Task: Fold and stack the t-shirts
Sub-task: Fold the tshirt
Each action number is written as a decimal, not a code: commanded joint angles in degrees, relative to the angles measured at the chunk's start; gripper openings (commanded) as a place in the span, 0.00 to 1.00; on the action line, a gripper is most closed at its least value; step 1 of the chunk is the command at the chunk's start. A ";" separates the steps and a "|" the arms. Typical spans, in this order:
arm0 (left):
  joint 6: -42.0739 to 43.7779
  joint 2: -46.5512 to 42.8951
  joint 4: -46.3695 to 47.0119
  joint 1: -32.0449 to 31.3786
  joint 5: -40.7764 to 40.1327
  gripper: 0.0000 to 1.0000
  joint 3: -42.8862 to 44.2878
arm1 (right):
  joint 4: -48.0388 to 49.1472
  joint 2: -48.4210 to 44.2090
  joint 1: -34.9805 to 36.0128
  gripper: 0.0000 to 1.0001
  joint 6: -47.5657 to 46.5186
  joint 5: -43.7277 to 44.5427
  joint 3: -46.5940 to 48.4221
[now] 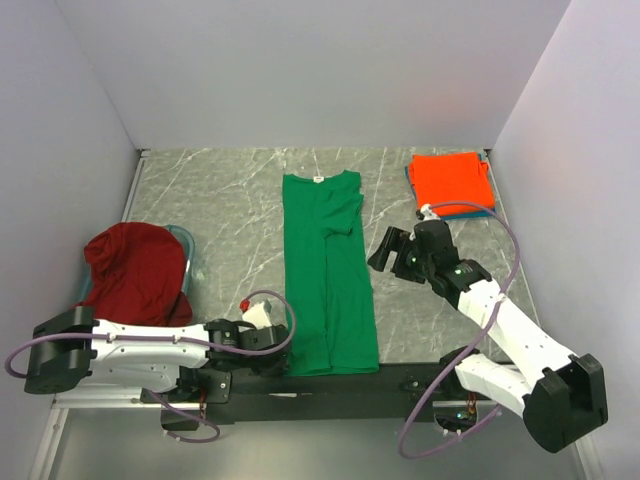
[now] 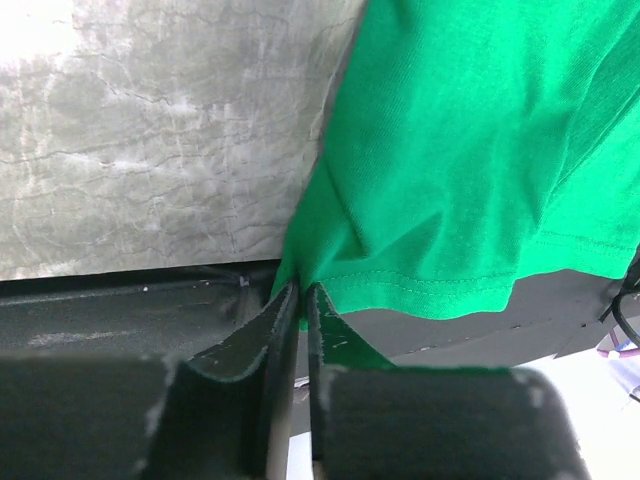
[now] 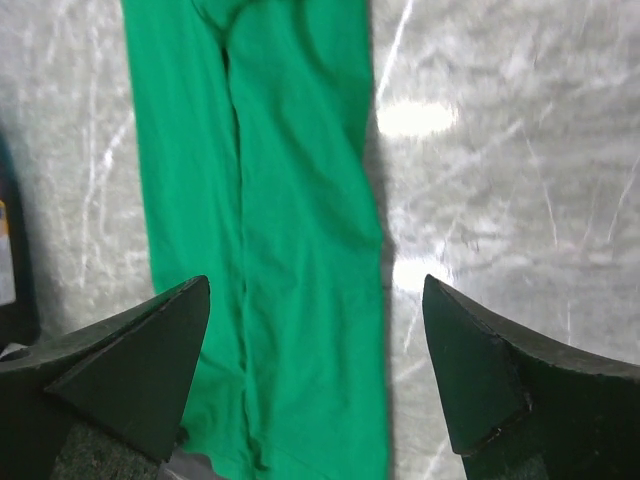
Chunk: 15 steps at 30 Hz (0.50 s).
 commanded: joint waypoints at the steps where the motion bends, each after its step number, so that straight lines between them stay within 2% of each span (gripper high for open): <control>1: -0.43 1.04 0.09 -0.31 2.14 0.11 0.89 | -4.27 -2.45 1.53 0.92 0.28 1.71 -1.99; 3: -0.51 1.13 0.19 -0.31 3.36 0.07 0.81 | -6.91 -4.29 2.94 0.92 0.64 2.51 -2.70; 4: -1.03 1.22 -0.25 -0.31 3.46 0.01 0.89 | -7.79 -4.99 3.55 0.92 0.99 2.68 -3.40; 8: -2.00 0.60 -4.02 -0.40 3.55 0.01 2.12 | -13.22 -9.56 8.29 0.92 2.48 3.21 -4.46; 12: -2.27 -0.71 -5.34 -0.49 3.81 0.01 3.26 | -17.72 -11.76 15.31 0.89 5.29 -0.64 -7.00; 15: -3.15 -1.33 -6.49 -0.67 3.55 0.01 3.79 | -20.18 -13.08 17.88 0.86 8.45 -2.67 -9.46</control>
